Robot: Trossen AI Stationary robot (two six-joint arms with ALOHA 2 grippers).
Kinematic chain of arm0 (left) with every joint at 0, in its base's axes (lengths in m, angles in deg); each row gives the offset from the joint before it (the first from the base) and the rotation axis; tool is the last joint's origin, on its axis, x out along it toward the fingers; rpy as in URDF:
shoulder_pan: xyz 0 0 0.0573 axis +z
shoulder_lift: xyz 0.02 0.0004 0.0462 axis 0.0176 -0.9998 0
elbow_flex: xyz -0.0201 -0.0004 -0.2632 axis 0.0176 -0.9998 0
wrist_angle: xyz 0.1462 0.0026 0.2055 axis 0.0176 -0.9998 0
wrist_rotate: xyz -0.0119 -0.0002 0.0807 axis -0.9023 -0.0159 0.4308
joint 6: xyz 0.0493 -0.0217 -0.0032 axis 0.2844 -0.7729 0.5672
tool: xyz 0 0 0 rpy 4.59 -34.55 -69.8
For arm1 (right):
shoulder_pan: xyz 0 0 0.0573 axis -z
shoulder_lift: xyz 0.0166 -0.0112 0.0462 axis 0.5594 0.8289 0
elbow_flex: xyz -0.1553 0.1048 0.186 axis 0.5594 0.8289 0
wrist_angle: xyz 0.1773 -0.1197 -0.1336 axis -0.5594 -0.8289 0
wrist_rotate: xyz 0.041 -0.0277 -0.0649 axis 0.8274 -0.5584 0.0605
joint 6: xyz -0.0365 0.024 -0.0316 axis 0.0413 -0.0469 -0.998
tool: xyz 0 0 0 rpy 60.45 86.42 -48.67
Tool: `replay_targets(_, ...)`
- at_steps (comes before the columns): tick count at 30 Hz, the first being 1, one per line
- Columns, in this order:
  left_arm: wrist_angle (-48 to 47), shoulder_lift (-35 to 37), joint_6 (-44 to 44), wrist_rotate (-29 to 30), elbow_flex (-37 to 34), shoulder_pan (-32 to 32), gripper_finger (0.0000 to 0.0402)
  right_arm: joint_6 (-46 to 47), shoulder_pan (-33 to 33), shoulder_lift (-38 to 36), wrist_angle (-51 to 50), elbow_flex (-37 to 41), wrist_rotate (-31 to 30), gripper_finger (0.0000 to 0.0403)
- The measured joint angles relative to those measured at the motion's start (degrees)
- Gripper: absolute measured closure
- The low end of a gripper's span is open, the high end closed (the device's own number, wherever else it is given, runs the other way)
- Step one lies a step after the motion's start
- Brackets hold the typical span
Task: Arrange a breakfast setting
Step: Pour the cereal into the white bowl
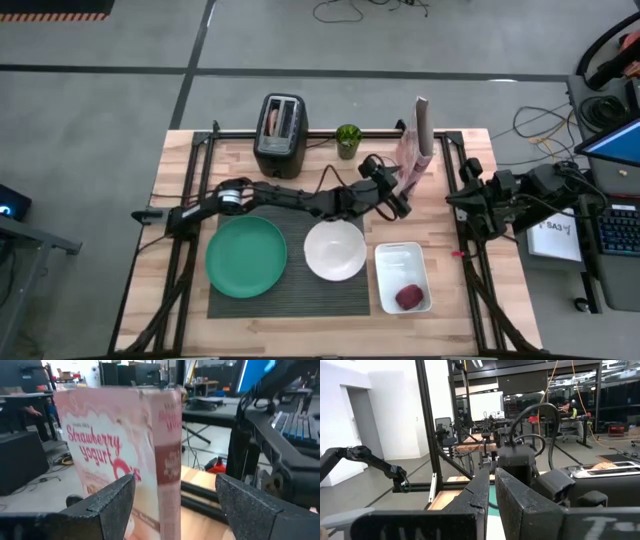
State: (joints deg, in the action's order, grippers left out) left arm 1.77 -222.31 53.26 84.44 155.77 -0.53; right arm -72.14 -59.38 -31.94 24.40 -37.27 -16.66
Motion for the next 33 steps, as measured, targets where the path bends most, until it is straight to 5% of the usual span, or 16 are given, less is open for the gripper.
replay_targets(21, 2.6, -1.1, -1.5, -2.9, 0.8, 0.7, 0.0143, -0.8, 0.0, 0.0, 0.9, 0.0, -0.5, 0.038)
replay_targets(26, -1.7, -6.9, 1.2, -2.2, 9.1, 0.8, 0.0143, -0.7, 0.0, 0.0, 0.8, 0.0, -0.5, 0.038)
replay_targets(31, -11.7, -13.4, 3.1, 6.8, 23.7, 0.7, 0.0143, -0.6, 0.0, 0.0, 0.6, 0.0, -0.5, 0.038)
replay_targets(33, -10.0, -14.2, 3.2, 5.6, 22.5, 0.7, 0.0143, -0.6, 0.0, 0.0, 0.5, 0.0, -0.5, 0.038)
